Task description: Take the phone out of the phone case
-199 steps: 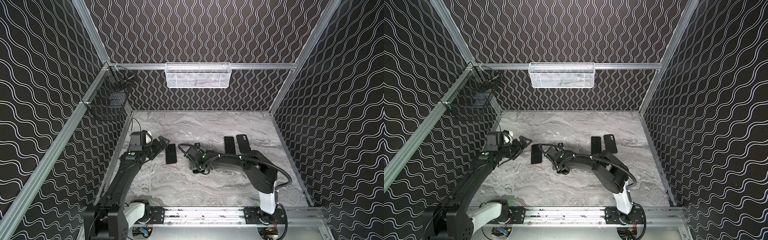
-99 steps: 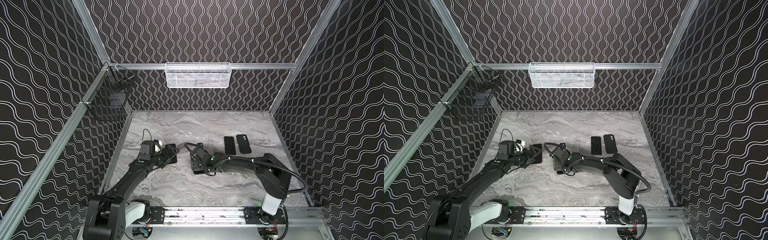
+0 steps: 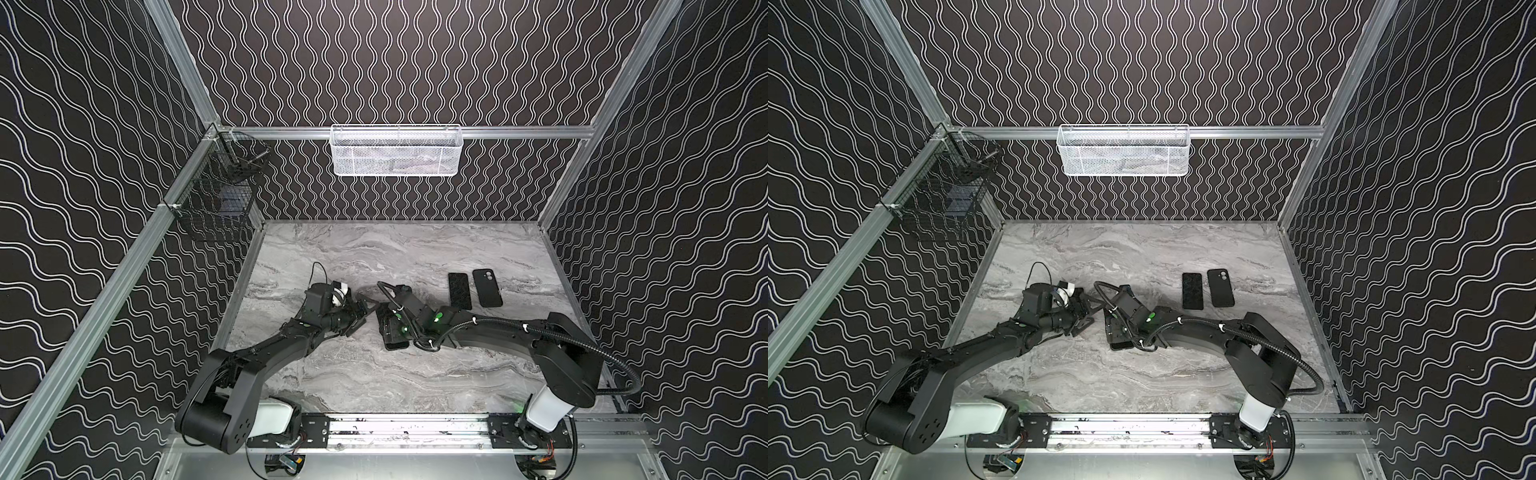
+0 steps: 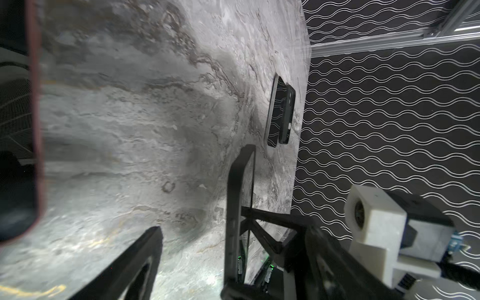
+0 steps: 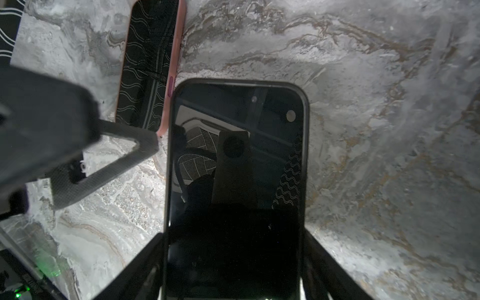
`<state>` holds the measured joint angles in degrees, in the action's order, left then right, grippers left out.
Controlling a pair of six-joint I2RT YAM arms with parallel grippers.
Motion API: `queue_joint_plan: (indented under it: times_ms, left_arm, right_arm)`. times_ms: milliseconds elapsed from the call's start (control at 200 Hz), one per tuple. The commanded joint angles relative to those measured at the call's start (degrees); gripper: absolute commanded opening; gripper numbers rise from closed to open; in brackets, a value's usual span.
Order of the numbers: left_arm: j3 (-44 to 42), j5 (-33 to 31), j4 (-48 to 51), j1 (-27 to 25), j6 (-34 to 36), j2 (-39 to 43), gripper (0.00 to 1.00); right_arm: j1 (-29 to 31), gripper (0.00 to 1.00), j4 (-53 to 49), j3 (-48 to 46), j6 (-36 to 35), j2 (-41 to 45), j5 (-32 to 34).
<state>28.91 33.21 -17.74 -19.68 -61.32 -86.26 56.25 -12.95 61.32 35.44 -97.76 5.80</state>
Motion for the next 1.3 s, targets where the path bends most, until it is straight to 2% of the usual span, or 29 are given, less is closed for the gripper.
queue_joint_plan:
  times_ms: [0,140,320,601,916,1156,1296]
  left_arm:
    - [0.2,-0.9,-5.2,-0.8,-1.1,-1.5,0.83]
    - [0.1,-0.9,-8.1,-1.7,-2.3,-3.4,0.71]
    - [0.0,-1.0,-10.6,-2.7,-3.4,-5.2,0.63]
    - [0.0,-1.4,-12.0,-3.2,-4.1,-6.0,0.42]
    - [-0.5,-1.2,-13.6,-3.3,-4.6,-7.1,0.28]
    - [-0.9,-1.2,-14.7,-3.3,-5.0,-7.8,0.23]
    - [-1.1,-0.8,-16.1,-3.4,-5.8,-8.2,0.15]
  right_arm:
    - [0.1,0.63,3.2,0.6,0.2,0.8,-1.8]
    - [0.1,0.63,3.3,0.7,0.1,1.2,-2.5]
    - [0.1,0.62,3.5,0.6,0.2,1.3,-3.0]
    - [0.1,0.62,3.8,0.5,0.1,1.1,-3.2]
    - [0.0,0.61,4.0,0.7,0.1,0.8,-3.3]
    - [-0.1,0.61,4.2,0.6,0.0,0.6,-4.0]
    - [-0.2,0.62,4.6,0.6,0.1,0.5,-4.4]
